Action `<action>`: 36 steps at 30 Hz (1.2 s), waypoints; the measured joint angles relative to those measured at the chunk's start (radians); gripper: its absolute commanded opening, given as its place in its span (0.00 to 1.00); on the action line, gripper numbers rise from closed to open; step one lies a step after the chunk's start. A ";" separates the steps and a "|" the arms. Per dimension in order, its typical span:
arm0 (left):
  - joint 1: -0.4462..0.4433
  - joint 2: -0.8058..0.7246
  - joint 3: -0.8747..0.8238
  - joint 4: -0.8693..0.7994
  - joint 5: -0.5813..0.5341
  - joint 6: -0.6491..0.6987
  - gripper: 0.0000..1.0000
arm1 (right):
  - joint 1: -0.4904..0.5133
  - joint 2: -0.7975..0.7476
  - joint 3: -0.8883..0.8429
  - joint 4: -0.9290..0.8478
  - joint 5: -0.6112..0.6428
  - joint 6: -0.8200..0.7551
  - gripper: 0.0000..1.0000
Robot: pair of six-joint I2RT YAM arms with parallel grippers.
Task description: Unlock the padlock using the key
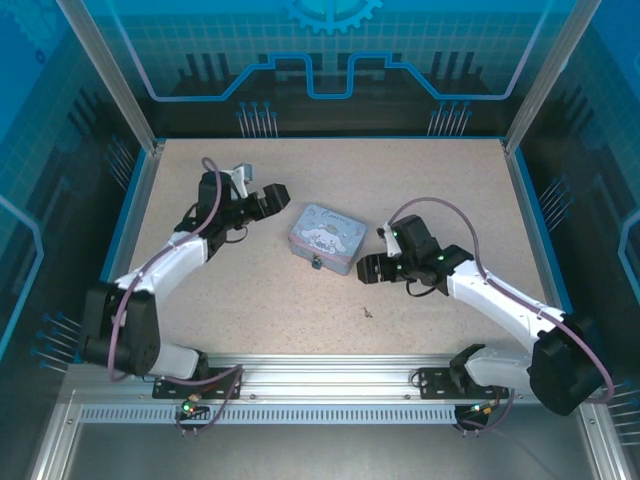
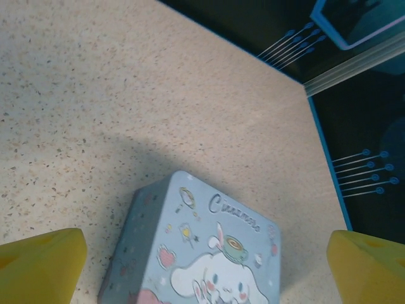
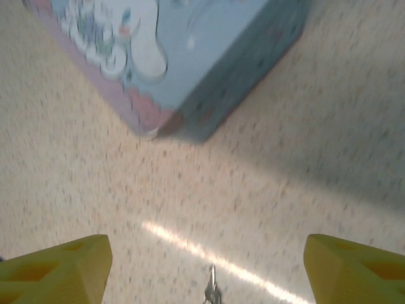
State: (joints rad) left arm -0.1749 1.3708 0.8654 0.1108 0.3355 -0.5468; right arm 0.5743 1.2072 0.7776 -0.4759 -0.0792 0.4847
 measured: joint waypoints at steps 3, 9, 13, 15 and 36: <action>0.000 -0.102 -0.074 0.007 0.000 0.000 0.99 | 0.061 0.005 -0.013 -0.070 0.004 0.031 0.73; 0.001 -0.266 -0.217 0.004 -0.003 0.000 0.99 | 0.136 0.108 -0.012 -0.176 0.021 0.071 0.64; 0.006 -0.338 -0.259 -0.011 -0.007 0.000 0.99 | 0.165 0.206 0.024 -0.214 0.031 0.078 0.57; 0.011 -0.364 -0.266 -0.015 -0.010 0.000 0.99 | 0.182 0.253 0.051 -0.219 0.040 0.079 0.53; 0.029 -0.388 -0.268 -0.048 -0.026 0.015 0.99 | 0.231 0.436 0.148 -0.250 0.091 0.084 0.38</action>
State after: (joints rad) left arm -0.1455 0.9833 0.5972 0.0631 0.3099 -0.5316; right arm 0.8051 1.6428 0.9253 -0.7258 0.0120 0.5686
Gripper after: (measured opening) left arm 0.989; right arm 0.396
